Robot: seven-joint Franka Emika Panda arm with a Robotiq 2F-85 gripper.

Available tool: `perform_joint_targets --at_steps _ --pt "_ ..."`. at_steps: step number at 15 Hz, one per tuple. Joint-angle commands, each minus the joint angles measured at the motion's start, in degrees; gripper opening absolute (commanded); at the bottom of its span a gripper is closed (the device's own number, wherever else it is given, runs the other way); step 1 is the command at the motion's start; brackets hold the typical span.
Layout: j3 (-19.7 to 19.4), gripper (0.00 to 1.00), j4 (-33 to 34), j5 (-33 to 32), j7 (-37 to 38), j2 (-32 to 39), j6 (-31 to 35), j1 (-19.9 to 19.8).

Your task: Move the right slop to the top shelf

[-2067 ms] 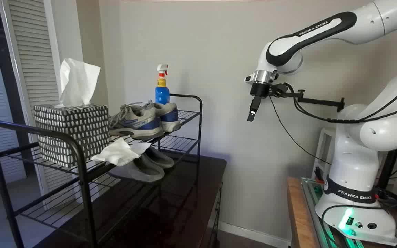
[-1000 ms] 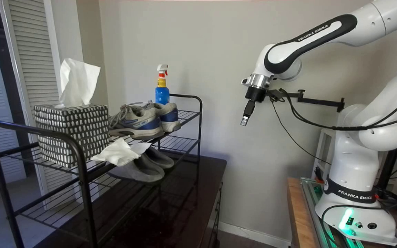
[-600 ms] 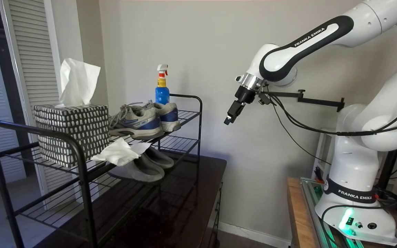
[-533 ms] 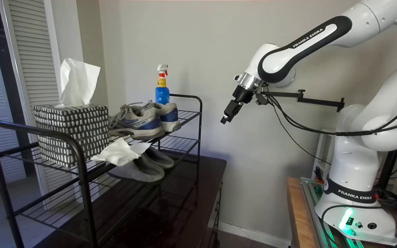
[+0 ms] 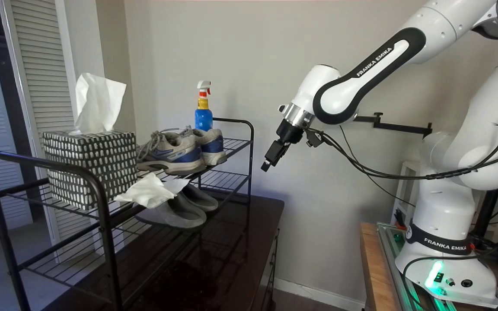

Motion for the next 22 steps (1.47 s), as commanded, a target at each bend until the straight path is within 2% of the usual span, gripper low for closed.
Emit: perform_joint_targets --at_steps 1,2,3,5,7,8,9,12,16,19,22 --pt "-0.9 1.00 0.0 2.5 -2.0 1.7 -0.5 4.6" --pt "-2.3 1.00 0.0 3.6 -5.0 1.5 -2.3 7.0" --pt "0.0 1.00 0.0 1.0 -1.0 1.2 -0.8 3.5" --pt "-0.6 1.00 0.1 2.1 -2.5 1.5 -1.4 5.5" --pt "-0.9 1.00 0.1 2.2 -3.0 1.5 -1.4 5.8" --pt "1.3 1.00 0.1 0.8 0.4 2.9 1.0 4.1" --pt "3.6 1.00 0.1 -0.9 3.4 4.3 3.8 2.6" --pt "14.2 1.00 0.0 -10.6 14.8 7.5 11.6 -6.4" --pt "30.6 1.00 0.1 -24.8 28.3 6.0 12.9 -22.0" --pt "38.6 1.00 0.4 -31.5 33.4 5.5 16.6 -28.9" --pt "46.4 1.00 0.6 -35.2 38.2 5.8 23.9 -36.6"
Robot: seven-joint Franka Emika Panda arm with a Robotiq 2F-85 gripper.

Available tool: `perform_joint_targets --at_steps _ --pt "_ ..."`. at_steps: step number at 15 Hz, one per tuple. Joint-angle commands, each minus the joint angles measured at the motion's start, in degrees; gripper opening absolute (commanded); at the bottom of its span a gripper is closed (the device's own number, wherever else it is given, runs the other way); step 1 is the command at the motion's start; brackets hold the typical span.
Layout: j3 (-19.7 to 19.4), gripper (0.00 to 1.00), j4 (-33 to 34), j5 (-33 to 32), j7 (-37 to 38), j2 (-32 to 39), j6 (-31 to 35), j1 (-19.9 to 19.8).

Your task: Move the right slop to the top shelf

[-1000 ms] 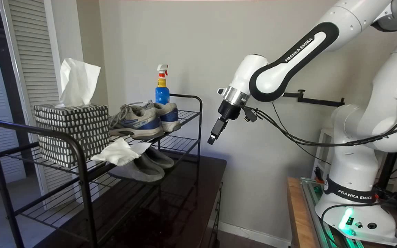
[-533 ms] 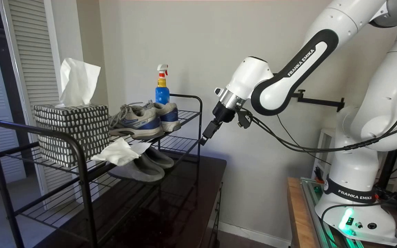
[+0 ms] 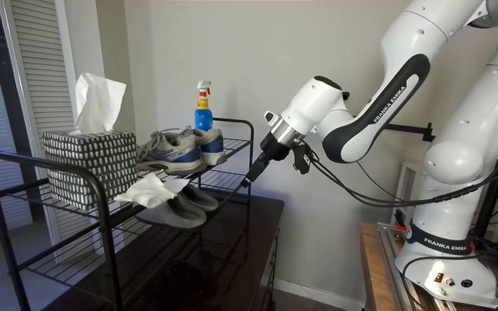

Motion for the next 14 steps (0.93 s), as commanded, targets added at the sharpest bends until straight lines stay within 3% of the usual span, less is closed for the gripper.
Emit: perform_joint_targets --at_steps 1,14 --pt "9.5 1.00 0.0 -4.1 6.8 -0.9 7.1 -9.8" --pt "48.0 1.00 0.3 1.2 13.9 -6.2 16.1 -44.2"
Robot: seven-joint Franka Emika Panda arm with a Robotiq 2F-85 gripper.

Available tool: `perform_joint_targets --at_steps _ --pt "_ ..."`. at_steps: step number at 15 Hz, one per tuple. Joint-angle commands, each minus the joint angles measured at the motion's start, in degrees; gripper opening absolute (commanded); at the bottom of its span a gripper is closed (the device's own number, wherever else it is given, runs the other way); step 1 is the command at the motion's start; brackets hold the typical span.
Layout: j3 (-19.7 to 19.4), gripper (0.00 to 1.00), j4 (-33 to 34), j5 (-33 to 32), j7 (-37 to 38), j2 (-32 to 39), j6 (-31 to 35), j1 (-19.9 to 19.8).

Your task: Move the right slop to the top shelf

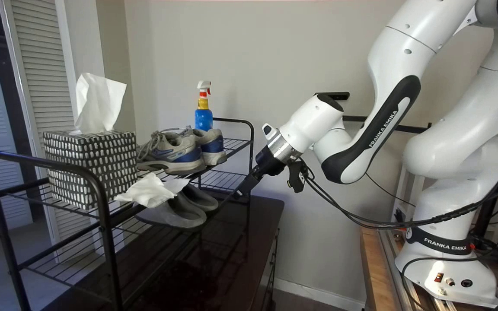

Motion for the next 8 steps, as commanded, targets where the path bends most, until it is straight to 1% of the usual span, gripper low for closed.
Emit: perform_joint_targets --at_steps 1,2,3,6,8 --pt "10.0 1.00 0.0 2.3 4.4 -3.3 2.8 -9.5" --pt "5.6 1.00 0.0 0.7 2.0 -1.1 1.1 -5.4" --pt "6.8 1.00 0.0 0.7 2.2 -1.3 1.2 -6.6" --pt "6.2 1.00 0.0 0.7 2.1 -1.1 1.2 -6.1" --pt "7.9 1.00 0.0 1.5 2.7 -0.8 2.2 -8.9"
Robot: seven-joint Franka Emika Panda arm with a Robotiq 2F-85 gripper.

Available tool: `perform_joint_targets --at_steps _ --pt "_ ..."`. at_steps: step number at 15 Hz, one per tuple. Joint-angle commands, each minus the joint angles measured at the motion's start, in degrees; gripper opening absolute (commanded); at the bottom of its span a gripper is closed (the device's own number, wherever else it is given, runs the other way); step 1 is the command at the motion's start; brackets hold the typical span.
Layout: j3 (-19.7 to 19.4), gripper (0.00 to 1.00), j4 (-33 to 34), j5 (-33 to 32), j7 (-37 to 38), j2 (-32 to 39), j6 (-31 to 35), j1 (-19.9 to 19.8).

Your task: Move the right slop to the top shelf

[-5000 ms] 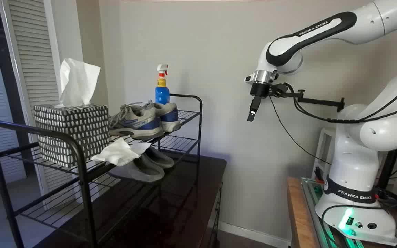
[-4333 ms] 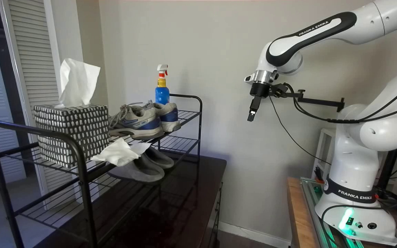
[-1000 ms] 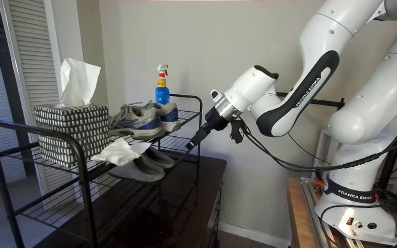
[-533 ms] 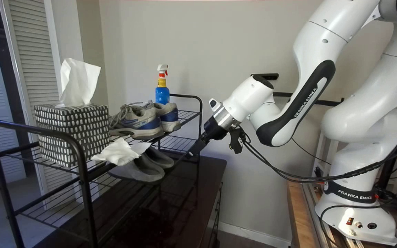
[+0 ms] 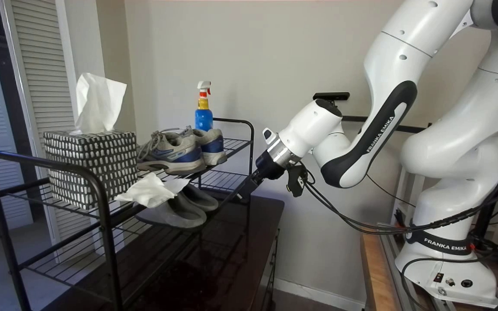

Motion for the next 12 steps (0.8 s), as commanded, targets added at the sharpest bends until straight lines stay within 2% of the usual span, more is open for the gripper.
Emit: perform_joint_targets --at_steps 1,5,8,12 --pt "3.0 1.00 0.1 0.7 0.4 0.8 1.8 -4.9" --pt "9.1 1.00 0.6 -1.5 -1.4 4.5 4.7 -14.3" --pt "15.3 1.00 1.1 -3.7 -3.1 7.1 9.1 -22.0" --pt "24.9 1.00 2.6 -3.4 -0.6 5.0 10.6 -30.9"
